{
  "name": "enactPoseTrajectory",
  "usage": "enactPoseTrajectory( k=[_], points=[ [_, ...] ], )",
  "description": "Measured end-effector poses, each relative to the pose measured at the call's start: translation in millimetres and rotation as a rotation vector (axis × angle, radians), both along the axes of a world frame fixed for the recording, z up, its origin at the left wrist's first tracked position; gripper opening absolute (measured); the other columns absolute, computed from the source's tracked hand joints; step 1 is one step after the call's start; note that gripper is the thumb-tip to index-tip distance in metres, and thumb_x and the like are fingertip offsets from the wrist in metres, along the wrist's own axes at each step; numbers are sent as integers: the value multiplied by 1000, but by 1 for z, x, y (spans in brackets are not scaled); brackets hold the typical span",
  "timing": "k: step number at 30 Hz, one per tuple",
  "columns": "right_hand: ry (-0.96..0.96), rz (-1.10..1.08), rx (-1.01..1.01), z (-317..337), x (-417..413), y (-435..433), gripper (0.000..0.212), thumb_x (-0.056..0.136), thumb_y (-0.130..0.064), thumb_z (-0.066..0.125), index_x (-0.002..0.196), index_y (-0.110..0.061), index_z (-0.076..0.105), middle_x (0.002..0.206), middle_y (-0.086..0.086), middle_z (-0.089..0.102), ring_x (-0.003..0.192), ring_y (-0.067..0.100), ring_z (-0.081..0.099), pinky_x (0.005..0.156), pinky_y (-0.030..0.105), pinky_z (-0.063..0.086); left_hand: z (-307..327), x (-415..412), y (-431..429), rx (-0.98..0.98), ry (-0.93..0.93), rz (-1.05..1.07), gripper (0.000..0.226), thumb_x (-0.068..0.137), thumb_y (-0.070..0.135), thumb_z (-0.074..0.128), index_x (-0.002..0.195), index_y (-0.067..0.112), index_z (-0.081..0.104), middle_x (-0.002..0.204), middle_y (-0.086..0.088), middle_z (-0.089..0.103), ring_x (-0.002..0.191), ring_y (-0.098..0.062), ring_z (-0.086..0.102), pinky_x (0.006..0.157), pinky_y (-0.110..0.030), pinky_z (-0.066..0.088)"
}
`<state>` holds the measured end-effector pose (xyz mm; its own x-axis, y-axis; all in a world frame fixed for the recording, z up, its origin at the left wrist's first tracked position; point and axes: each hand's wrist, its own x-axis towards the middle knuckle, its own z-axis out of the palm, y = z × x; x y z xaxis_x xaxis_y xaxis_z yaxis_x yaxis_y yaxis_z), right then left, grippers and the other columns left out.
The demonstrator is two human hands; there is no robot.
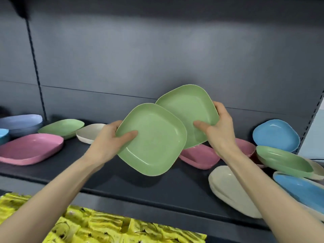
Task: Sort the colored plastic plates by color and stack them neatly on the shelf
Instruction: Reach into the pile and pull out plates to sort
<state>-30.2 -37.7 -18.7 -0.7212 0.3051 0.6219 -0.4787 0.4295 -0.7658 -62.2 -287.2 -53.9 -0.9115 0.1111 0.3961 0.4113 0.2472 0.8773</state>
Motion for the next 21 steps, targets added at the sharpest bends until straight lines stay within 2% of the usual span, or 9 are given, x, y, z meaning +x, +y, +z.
enactPoseTrajectory(
  k=[2, 5, 6, 10, 16, 21],
  points=[
    [0, 21, -43, -9, 5, -37, 51, 73, 3, 71, 107, -27, 50, 94, -18, 59, 86, 4, 58, 75, 22, 49, -5, 11, -35, 30, 1, 23, 10, 87, 19, 65, 97, 16, 67, 91, -1, 73, 83, -17, 70, 79, -37, 56],
    [-1, 63, -89, -23, 14, -93, 52, 74, 5, 69, 107, -29, 49, 95, -18, 60, 86, -1, 58, 74, 20, 48, -13, 31, -87, 58, 41, 40, 14, 85, 13, 66, 98, 19, 66, 88, 6, 74, 77, -4, 69, 66, -18, 53],
    [-4, 76, -99, -29, 16, -112, 52, 74, 5, 69, 107, -30, 48, 95, -18, 60, 85, -2, 58, 72, 18, 48, -17, 37, -105, 61, 50, 55, 16, 85, 13, 66, 99, 20, 66, 87, 8, 74, 76, -3, 68, 64, -15, 52],
    [-42, 124, -118, -49, 24, -176, 53, 77, 2, 68, 109, -34, 47, 97, -22, 57, 86, -9, 57, 66, 11, 46, -33, 53, -168, 13, 33, 184, 14, 85, 20, 66, 99, 18, 65, 91, 3, 72, 84, -14, 69, 75, -34, 56],
    [-73, 151, -115, -46, 15, -232, 55, 79, 2, 67, 113, -34, 44, 100, -21, 55, 92, -3, 54, 64, 12, 44, -34, 49, -236, 20, 75, 300, 20, 89, 23, 61, 108, 16, 61, 97, 5, 68, 89, -12, 64, 73, -30, 49],
    [-65, 168, -103, -44, -15, -259, 63, 79, 6, 65, 120, -37, 43, 107, -24, 53, 100, -4, 51, 75, 13, 45, -32, 22, -266, -2, 133, 319, 15, 89, 20, 61, 104, 19, 59, 93, 7, 66, 87, -9, 62, 68, -24, 47]
  ],
)
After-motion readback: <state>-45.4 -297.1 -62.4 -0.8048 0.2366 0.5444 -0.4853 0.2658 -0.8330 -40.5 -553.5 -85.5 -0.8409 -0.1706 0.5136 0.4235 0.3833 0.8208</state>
